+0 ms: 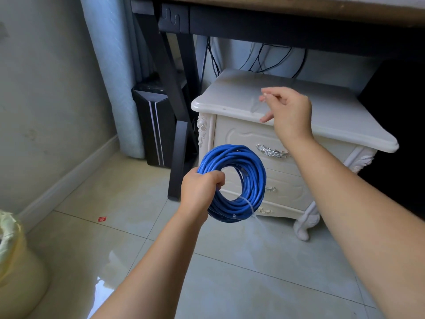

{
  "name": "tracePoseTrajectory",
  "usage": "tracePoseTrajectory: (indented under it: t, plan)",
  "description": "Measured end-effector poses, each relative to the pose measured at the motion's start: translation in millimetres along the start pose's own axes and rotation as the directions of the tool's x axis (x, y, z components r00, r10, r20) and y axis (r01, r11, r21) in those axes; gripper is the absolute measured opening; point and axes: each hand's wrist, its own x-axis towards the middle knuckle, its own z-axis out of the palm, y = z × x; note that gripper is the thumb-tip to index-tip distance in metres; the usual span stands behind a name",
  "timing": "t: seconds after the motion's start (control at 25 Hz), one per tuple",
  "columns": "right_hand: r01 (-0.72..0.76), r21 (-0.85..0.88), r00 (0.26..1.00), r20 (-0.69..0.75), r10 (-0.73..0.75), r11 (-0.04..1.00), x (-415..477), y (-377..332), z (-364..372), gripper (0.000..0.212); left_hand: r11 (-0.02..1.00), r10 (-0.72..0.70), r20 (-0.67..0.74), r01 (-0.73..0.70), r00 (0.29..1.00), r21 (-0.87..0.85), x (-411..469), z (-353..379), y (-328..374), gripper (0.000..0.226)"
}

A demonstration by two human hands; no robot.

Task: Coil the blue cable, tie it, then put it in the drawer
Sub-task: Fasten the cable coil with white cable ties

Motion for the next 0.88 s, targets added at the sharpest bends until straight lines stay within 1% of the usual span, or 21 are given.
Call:
tracePoseTrajectory:
  t: [0.04,0.08,0.12,0.16,0.24,0.4,0.48,0.56,0.76,0.88]
  plan:
    - [-0.082,0.217,0.997,0.023,0.079,0.973,-14.8,-13.6,-8.6,0.016,1.0,-0.008,0.002,0.008,1.0,-0.001,-0.5,0.1,-0.9,0.014]
    - [-0.158,0.394,0.987,0.072,0.141,0.906,-32.6,-27.0,-18.0,0.015,1.0,-0.017,0.003,0.017,1.0,-0.003,-1.2,0.1,-1.8,0.013]
    - [-0.216,0.511,0.976,0.124,0.177,0.832,-51.0,-37.7,-28.6,0.014,1.0,-0.026,0.008,0.026,1.0,-0.007,-2.7,0.6,-2.5,0.012]
    - [-0.255,0.577,0.967,0.17,0.191,0.776,-68.4,-44.9,-39.5,0.015,0.999,-0.032,0.018,0.032,0.999,-0.012,-4.6,1.2,-3.0,0.012]
    - [-0.304,0.626,0.951,0.241,0.193,0.718,-97.7,-54.5,-62.6,0.018,0.999,-0.036,0.038,0.036,0.999,-0.018,-10.0,3.2,-3.1,0.012]
    - [-0.37,0.538,0.919,0.331,0.214,0.758,-135.0,-55.3,-97.8,0.021,0.997,-0.041,0.061,0.045,0.997,-0.059,-23.3,5.2,-1.5,0.012]
    - [-0.412,0.512,0.894,0.387,0.226,0.754,-147.7,-53.1,-107.1,0.021,0.996,-0.042,0.072,0.047,0.997,-0.071,-30.8,6.3,-1.8,0.014]
    - [-0.425,0.484,0.883,0.41,0.231,0.765,-158.0,-49.0,-112.9,0.022,0.996,-0.047,0.088,0.054,0.995,-0.077,-40.7,8.6,-2.6,0.019]
    - [-0.369,0.337,0.898,0.369,0.239,0.866,-171.9,-28.5,-108.9,0.024,0.995,-0.057,0.165,0.069,0.985,-0.066,-65.1,21.5,-2.5,0.015]
    - [-0.266,0.278,0.923,0.349,0.161,0.923,-180.0,-15.7,-104.6,0.023,0.983,-0.105,0.286,0.143,0.952,-0.115,-74.3,34.0,-4.8,0.03]
